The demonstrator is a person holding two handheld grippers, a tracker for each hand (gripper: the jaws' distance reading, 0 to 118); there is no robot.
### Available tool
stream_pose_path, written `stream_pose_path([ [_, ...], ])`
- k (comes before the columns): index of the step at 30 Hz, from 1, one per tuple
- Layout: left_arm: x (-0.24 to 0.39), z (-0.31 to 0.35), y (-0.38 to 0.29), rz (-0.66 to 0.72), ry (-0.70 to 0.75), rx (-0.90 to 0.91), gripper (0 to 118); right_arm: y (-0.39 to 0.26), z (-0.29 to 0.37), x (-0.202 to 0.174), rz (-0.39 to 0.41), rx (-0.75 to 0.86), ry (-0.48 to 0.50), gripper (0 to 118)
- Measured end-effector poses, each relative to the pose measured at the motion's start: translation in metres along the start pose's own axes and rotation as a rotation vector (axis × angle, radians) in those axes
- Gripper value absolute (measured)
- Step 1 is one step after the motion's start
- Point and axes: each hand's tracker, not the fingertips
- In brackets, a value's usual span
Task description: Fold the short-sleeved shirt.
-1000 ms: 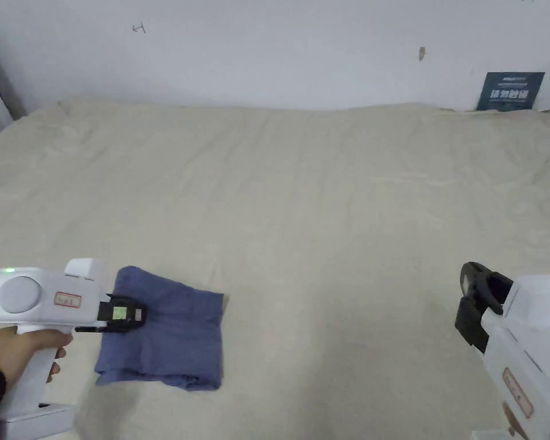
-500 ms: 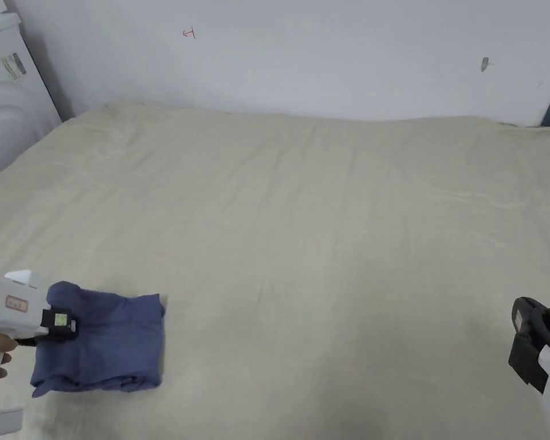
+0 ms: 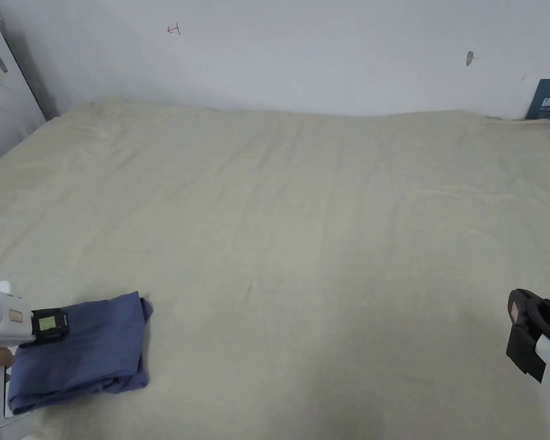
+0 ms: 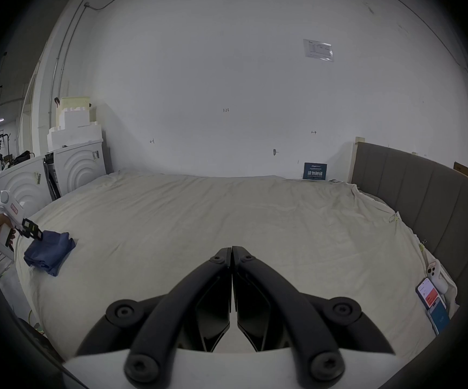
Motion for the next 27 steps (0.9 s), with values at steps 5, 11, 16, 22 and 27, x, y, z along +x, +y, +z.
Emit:
stream_pose_path([
  [5, 0.014, 0.064, 0.003, 0.004, -0.082, 0.221, 106, 0.005, -0.005, -0.008, 0.010, 0.030, -0.001, 0],
  [11, 0.050, 0.150, 0.001, -0.045, -0.156, 0.442, 111, 0.016, -0.028, 0.007, 0.021, 0.078, -0.022, 0],
  [16, 0.086, 0.215, -0.021, -0.063, -0.189, 0.625, 110, 0.034, -0.010, 0.014, 0.038, 0.133, -0.044, 0],
  [22, 0.127, 0.268, -0.060, -0.026, -0.224, 0.804, 109, 0.048, 0.012, 0.026, 0.034, 0.188, -0.041, 0],
  [27, 0.160, 0.282, -0.092, -0.011, -0.217, 0.942, 105, 0.051, 0.025, 0.030, 0.036, 0.227, -0.060, 0],
])
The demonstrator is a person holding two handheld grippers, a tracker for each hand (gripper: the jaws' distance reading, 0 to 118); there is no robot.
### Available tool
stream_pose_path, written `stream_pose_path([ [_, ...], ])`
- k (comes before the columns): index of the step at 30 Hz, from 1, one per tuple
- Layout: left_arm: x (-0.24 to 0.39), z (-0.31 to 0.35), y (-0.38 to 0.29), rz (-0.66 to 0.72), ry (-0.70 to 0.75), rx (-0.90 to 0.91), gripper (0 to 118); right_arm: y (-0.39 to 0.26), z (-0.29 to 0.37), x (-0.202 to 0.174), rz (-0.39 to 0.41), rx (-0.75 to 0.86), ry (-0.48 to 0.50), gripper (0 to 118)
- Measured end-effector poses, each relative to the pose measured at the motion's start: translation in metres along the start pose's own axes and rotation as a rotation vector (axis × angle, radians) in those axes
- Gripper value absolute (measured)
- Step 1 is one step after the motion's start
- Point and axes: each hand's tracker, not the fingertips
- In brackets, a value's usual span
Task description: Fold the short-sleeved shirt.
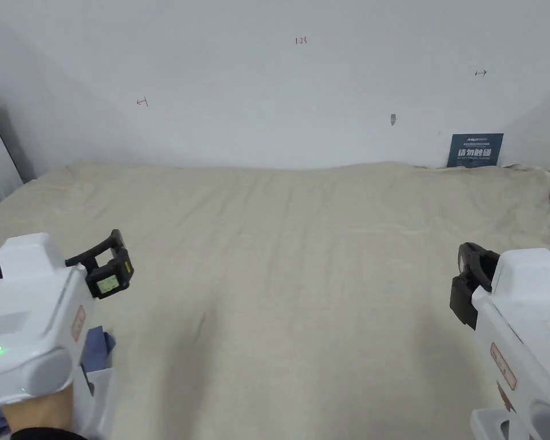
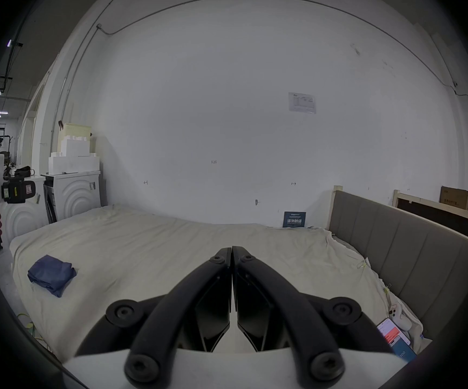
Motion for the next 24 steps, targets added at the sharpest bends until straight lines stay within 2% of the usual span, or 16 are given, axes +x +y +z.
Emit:
stream_pose_path([
  [2, 0.012, 0.009, -0.006, -0.015, -0.002, 0.046, 103, 0.000, 0.005, 0.004, -0.007, 0.009, -0.005, 0],
  [3, 0.019, 0.014, -0.009, -0.032, -0.013, 0.066, 100, 0.000, 0.006, 0.006, -0.009, 0.013, -0.009, 0],
  [4, 0.026, 0.019, -0.010, -0.037, -0.022, 0.078, 92, 0.000, 0.008, 0.006, -0.009, 0.016, -0.013, 0],
  [8, 0.045, 0.028, -0.019, -0.044, -0.094, 0.082, 34, 0.003, 0.021, 0.001, -0.013, 0.026, -0.028, 0],
  [12, 0.062, 0.035, -0.027, -0.068, -0.160, 0.081, 3, 0.001, 0.027, 0.002, -0.022, 0.032, -0.045, 0],
  [13, 0.066, 0.036, -0.029, -0.068, -0.172, 0.082, 0, 0.000, 0.028, 0.002, -0.022, 0.033, -0.052, 0],
  [24, 0.095, 0.040, -0.037, -0.081, -0.256, 0.076, 0, 0.002, 0.036, 0.003, -0.037, 0.033, -0.087, 0],
])
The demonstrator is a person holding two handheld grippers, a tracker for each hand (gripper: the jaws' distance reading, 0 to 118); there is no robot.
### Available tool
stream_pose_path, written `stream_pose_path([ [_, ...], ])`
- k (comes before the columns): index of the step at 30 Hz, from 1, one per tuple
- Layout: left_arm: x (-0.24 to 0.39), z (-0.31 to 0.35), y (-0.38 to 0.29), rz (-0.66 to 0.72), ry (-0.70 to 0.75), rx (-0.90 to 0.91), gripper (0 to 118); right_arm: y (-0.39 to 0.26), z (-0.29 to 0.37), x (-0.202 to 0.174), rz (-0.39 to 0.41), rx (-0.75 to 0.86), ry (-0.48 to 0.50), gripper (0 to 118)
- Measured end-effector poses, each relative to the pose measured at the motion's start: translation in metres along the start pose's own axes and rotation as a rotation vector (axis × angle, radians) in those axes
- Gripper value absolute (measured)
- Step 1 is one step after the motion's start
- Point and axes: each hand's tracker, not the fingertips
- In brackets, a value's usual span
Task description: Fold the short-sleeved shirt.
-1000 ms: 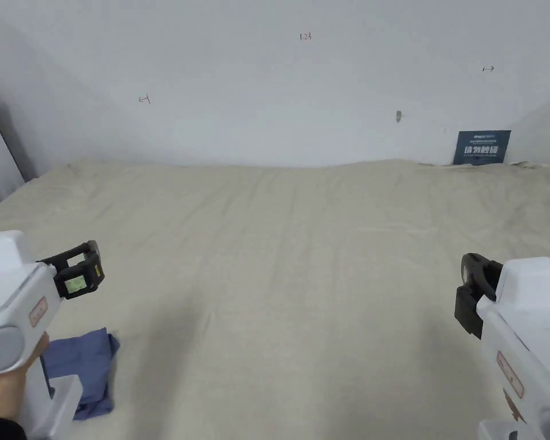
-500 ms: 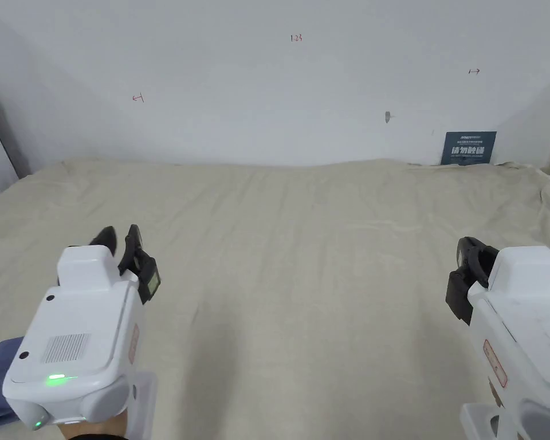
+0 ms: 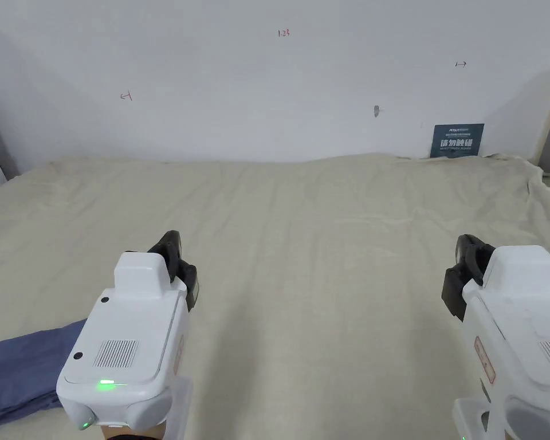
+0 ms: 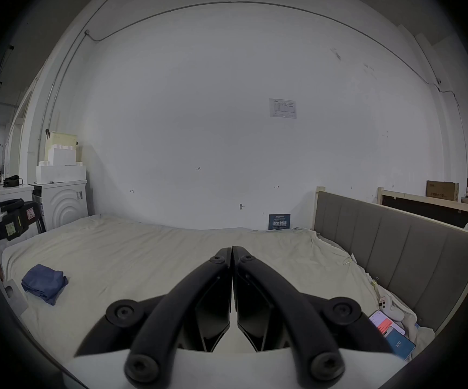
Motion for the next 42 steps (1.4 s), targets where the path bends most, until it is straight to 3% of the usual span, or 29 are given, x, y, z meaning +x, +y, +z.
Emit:
stream_pose_path([
  [42, 0.016, -0.004, -0.001, -0.031, -0.053, -0.003, 0, -0.002, -0.002, 0.006, 0.011, 0.003, 0.000, 0],
])
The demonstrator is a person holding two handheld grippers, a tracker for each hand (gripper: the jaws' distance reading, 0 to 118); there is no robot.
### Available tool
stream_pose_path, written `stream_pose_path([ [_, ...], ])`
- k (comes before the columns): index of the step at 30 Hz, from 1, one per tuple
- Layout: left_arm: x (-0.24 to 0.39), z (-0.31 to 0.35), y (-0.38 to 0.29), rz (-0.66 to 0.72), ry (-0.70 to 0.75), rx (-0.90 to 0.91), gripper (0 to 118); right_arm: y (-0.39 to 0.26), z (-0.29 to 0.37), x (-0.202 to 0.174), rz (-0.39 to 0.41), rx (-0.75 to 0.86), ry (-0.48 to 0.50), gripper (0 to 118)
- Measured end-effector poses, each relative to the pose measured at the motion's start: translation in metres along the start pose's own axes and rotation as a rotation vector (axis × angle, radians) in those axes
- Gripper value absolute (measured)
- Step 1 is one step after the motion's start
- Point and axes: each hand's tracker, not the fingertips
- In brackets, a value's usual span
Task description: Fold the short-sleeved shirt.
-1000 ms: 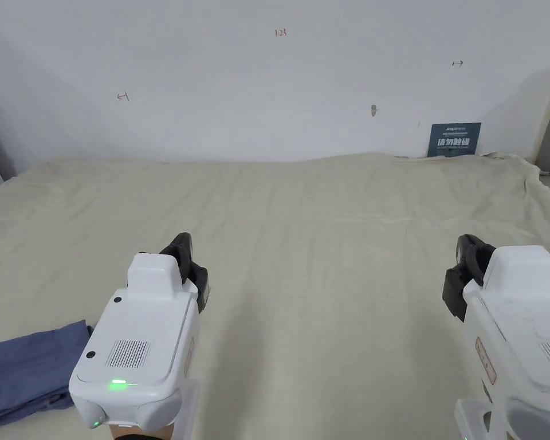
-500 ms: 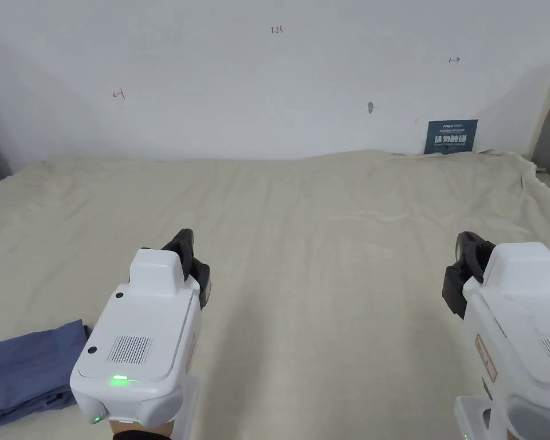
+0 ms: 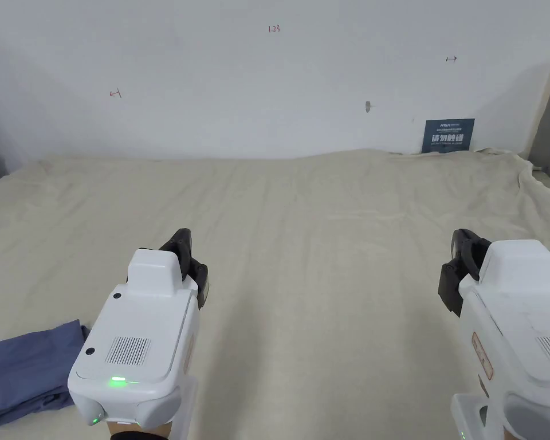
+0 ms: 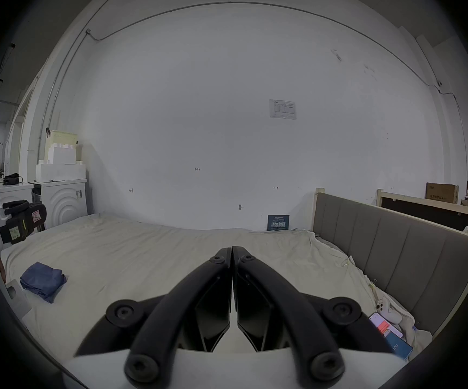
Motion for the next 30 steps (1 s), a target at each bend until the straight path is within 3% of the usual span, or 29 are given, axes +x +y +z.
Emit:
stream_pose_path([
  [30, -0.0025, 0.0030, -0.0004, 0.011, 0.004, -0.002, 0, 0.0002, 0.0037, -0.0012, 0.002, -0.001, -0.002, 0],
])
